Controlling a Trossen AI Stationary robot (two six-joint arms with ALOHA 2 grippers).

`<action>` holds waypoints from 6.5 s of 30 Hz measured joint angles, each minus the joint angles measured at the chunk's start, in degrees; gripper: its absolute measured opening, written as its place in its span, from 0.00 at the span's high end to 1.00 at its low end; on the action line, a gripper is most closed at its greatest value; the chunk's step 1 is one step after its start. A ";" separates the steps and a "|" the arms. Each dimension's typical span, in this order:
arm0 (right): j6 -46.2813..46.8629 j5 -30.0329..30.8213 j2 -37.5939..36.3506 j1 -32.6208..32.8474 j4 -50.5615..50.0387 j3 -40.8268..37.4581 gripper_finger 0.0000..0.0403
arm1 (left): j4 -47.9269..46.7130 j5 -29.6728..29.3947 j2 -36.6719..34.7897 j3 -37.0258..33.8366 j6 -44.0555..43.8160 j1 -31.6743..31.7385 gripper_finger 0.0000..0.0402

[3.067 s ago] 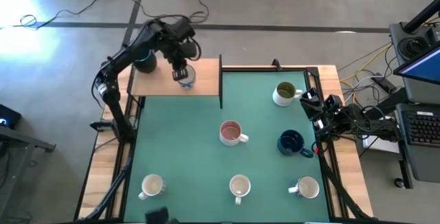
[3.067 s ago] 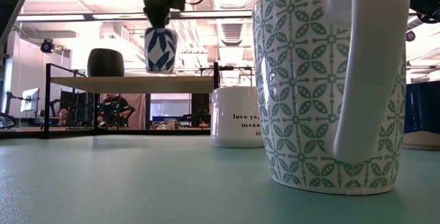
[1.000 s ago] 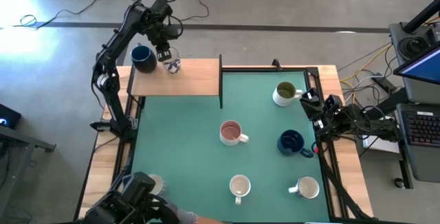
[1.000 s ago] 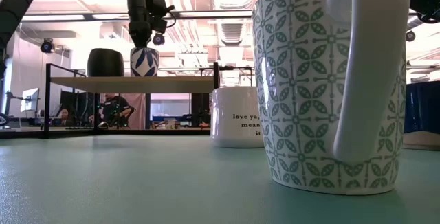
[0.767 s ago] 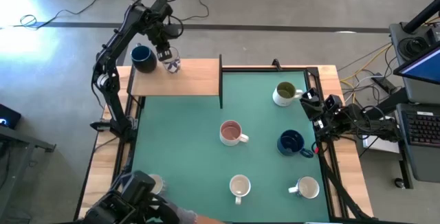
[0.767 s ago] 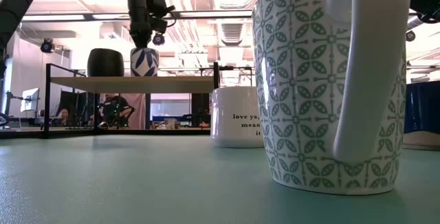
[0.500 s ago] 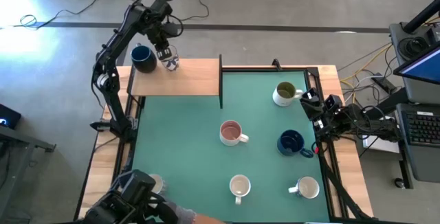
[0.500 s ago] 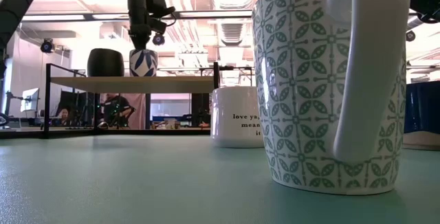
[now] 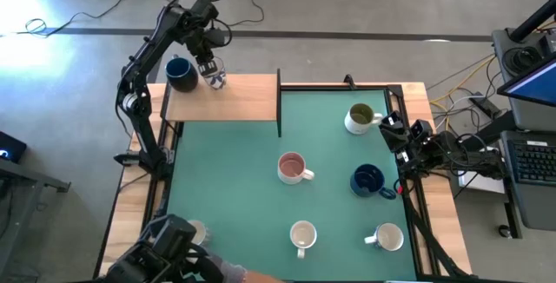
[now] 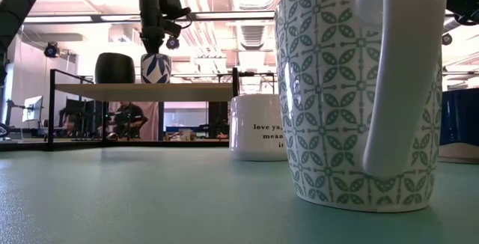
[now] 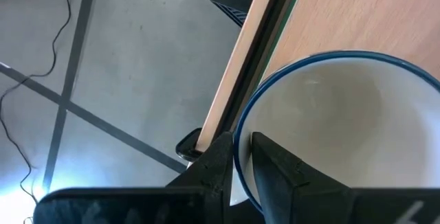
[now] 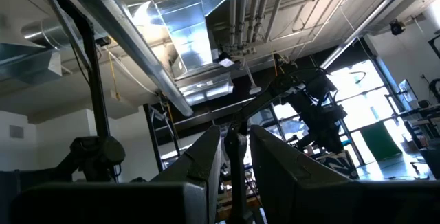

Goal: Place coffee mugs
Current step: Put the left white blue patterned mug on the shelf, then put the white pink mug on the shelf

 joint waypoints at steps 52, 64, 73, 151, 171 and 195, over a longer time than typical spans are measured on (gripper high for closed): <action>0.00 0.00 0.00 -0.01 0.00 0.01 0.83 | -1.67 1.03 -3.18 -0.02 -8.04 -1.04 0.76; 0.00 -0.02 0.00 -0.02 0.00 0.00 0.83 | 2.55 10.39 -5.60 -0.02 -13.29 -7.45 0.71; 0.00 -0.01 -0.01 0.00 0.00 0.02 0.83 | 0.77 12.91 -5.46 -0.13 -23.36 -23.40 0.71; 0.00 0.02 0.00 0.00 -0.03 0.01 0.83 | 27.30 1.59 1.75 -35.18 -63.17 -54.18 0.99; 0.00 0.00 0.00 -0.01 -0.02 0.01 0.83 | 22.98 -7.28 -11.24 -52.11 -101.97 -55.71 0.97; 0.00 0.00 -0.01 -0.01 -0.02 0.00 0.83 | 26.46 -3.61 -15.80 -49.47 -61.32 -63.47 0.71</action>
